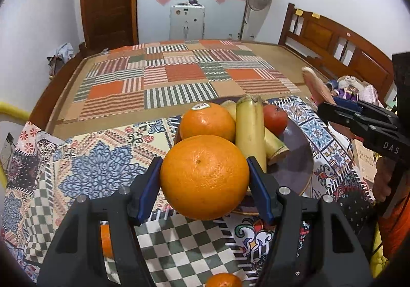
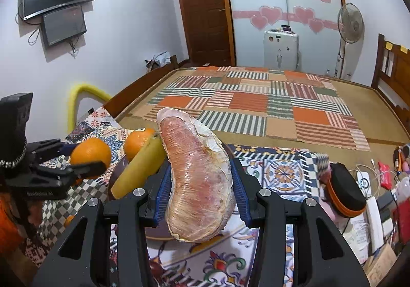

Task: Organize fruits
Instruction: 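Carry the orange and wrapped meat onto the plate and open both tools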

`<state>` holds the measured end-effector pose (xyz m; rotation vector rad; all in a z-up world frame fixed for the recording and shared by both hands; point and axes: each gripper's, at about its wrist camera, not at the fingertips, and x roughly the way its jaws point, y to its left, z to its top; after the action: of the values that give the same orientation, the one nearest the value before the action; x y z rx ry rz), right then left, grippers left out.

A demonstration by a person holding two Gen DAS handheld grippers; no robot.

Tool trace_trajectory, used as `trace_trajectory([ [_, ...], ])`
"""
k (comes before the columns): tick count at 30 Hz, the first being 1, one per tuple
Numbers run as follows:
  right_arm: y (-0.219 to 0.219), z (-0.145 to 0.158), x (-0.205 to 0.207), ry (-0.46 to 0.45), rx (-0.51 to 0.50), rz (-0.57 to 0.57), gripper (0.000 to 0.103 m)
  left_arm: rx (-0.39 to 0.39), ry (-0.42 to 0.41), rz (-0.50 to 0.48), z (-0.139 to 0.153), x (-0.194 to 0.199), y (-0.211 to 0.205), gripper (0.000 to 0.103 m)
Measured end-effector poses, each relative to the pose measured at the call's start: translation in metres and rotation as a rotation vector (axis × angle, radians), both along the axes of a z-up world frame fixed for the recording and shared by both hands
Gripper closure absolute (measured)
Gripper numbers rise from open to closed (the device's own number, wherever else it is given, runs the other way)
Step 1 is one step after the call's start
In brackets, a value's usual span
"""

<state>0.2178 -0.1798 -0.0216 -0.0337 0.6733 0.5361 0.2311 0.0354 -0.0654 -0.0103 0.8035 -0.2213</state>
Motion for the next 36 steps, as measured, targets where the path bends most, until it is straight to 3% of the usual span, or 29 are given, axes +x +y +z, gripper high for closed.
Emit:
trace_trajectory([
  [15,0.017,-0.022,0.02,0.067,-0.019,0.007,0.062,-0.019,0.032,-0.045,-0.013,0.01,-0.016,0.038],
  [22,0.028,-0.026,0.018,0.062,-0.051,0.018,0.062,-0.072,0.053,-0.024,-0.016,0.015,-0.008,0.036],
  [29,0.028,-0.028,0.019,0.08,-0.054,0.03,0.06,-0.004,0.024,-0.031,-0.013,0.013,-0.019,0.035],
  [36,0.03,-0.028,0.018,0.078,-0.083,0.031,0.059,-0.005,0.022,-0.022,-0.01,0.011,-0.019,0.035],
])
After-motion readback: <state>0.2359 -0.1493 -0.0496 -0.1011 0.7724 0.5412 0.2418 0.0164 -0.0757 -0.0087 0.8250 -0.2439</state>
